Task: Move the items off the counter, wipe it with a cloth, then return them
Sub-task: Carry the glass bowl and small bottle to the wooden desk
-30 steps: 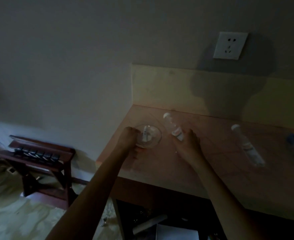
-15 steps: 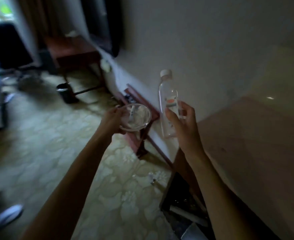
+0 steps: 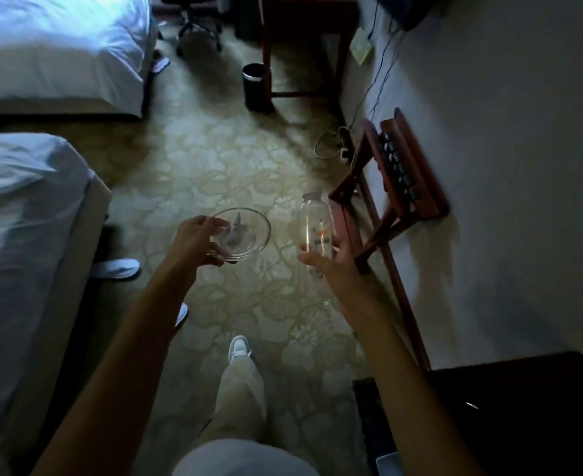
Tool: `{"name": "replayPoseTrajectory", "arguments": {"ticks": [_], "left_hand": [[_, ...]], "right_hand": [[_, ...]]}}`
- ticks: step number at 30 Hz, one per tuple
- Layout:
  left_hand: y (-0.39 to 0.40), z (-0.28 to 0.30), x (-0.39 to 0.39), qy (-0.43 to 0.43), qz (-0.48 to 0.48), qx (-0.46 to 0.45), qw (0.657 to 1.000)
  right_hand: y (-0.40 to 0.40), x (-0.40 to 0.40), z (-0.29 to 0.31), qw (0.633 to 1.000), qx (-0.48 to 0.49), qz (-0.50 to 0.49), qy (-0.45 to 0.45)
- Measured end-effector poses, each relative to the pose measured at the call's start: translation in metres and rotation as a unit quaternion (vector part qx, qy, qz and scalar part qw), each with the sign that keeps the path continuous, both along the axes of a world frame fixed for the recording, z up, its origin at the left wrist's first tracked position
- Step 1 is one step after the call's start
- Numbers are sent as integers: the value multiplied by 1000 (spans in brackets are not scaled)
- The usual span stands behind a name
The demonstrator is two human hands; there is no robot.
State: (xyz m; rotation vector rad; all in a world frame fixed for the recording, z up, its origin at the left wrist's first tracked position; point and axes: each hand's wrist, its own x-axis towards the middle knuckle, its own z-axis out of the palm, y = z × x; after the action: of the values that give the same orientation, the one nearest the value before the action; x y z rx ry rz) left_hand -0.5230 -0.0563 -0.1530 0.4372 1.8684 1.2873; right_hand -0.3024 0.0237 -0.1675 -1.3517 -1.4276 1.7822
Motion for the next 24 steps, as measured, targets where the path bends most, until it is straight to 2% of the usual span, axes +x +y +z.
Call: {"name": "replayPoseTrajectory", "arguments": {"ticks": [6,10,14,18,24], "left_hand": [[73,-29,-97,-30,5,-7,1000],[125,-19,-159,-27,-21,8,999],[175,-16,-212,-17,-18,17,1000],[224,-31,-256,-33,-7,0,999],[325,-68,-334,-31,9,-41,999]], "right_hand": [[66,-90,-17,999,-36,5,-28],[114,-149,-3,1000,19,7,-8],[167,-201,-4,1000,21,1,-8],[225,-246,-33,999,-26,-3,-47],[337,-328,-82,996,-71,9,-48]]}}
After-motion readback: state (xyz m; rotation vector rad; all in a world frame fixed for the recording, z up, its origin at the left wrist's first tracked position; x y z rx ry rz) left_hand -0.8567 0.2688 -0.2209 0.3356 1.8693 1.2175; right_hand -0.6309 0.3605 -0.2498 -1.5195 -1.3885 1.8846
